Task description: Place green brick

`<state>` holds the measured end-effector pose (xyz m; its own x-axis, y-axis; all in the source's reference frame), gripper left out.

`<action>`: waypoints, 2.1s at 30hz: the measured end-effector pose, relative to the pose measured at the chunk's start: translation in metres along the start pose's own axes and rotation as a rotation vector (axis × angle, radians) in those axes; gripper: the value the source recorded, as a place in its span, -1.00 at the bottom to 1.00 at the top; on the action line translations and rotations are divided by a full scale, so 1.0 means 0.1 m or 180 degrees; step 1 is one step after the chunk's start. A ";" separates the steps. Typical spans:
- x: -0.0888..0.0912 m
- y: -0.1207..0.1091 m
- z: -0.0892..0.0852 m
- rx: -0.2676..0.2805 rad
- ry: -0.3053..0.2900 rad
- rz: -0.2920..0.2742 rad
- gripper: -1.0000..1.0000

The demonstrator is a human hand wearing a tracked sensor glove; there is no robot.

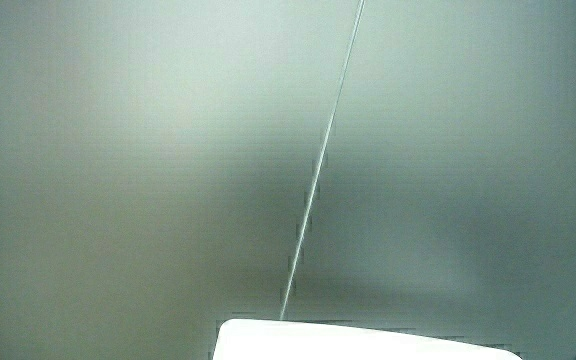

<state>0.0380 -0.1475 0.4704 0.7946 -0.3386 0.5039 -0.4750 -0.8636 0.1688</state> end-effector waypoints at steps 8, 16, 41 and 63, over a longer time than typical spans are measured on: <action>0.49 0.09 -0.38 -0.0350 0.0101 -0.0576 0.00; 0.63 0.03 -0.63 -0.0487 0.0034 -0.0837 0.00; 0.61 -0.03 -0.55 -0.0535 0.0141 -0.0732 -0.52; 0.66 -0.09 -0.61 -0.0627 -0.0037 -0.0682 -1.00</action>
<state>0.0715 -0.1396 0.5537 0.8885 -0.1617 0.4294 -0.3594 -0.8271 0.4322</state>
